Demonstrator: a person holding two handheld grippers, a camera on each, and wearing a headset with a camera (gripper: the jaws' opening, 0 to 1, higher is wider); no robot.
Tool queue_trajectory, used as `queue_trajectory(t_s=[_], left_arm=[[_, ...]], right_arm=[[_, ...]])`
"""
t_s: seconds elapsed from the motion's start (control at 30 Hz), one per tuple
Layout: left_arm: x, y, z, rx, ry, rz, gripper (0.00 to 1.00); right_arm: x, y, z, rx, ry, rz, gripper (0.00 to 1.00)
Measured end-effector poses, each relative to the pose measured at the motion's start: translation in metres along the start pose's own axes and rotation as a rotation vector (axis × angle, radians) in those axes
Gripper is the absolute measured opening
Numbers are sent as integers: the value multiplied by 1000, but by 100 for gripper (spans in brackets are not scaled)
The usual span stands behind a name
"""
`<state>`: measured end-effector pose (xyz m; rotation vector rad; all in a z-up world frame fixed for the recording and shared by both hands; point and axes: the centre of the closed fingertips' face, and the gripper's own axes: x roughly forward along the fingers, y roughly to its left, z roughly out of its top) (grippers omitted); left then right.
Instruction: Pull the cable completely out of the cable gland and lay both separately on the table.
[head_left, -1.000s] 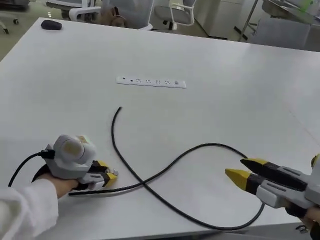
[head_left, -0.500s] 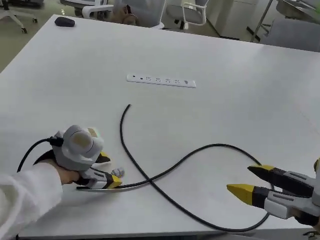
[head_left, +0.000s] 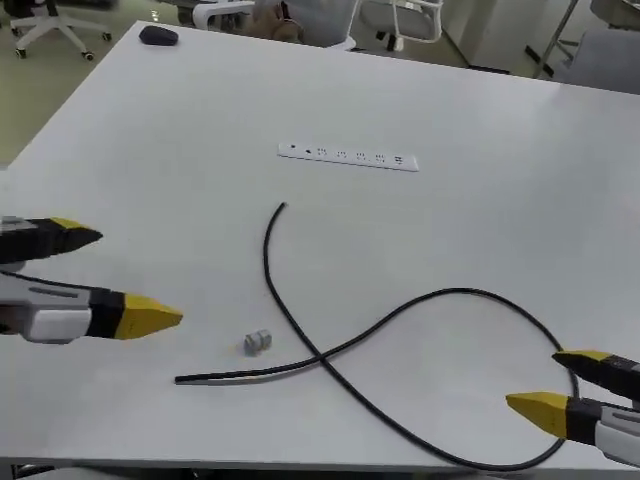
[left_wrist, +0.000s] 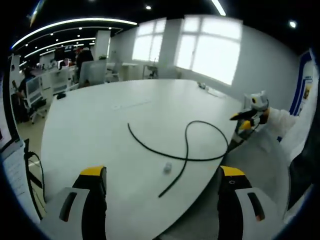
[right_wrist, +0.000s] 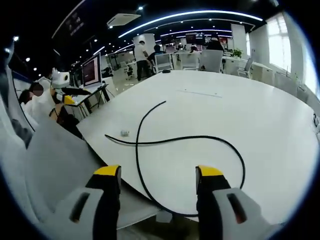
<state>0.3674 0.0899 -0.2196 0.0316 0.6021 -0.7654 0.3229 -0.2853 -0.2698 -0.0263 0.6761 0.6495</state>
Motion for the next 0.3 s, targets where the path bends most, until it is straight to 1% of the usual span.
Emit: queue_trajectory(t_s=[0.03, 0.07, 0.1, 0.17, 0.23, 0.3], left_arm=[[-9, 2, -2, 7, -3, 15, 92], [-14, 4, -2, 12, -14, 36, 92], [-21, 7, -4, -1, -21, 48, 93], [-30, 7, -8, -22, -26, 52, 94], [-36, 9, -12, -18, -31, 71, 94], [-38, 10, -15, -29, -33, 75, 94]], right_arm=[[0, -1, -2, 4, 4, -6, 63], [0, 0, -5, 6, 15, -1, 63], [0, 3, -11, 6, 38, 12, 63], [-1, 3, -17, -2, 56, 9, 63], [-2, 3, -18, 6, 55, 4, 64], [-3, 3, -19, 20, 46, 2, 64]])
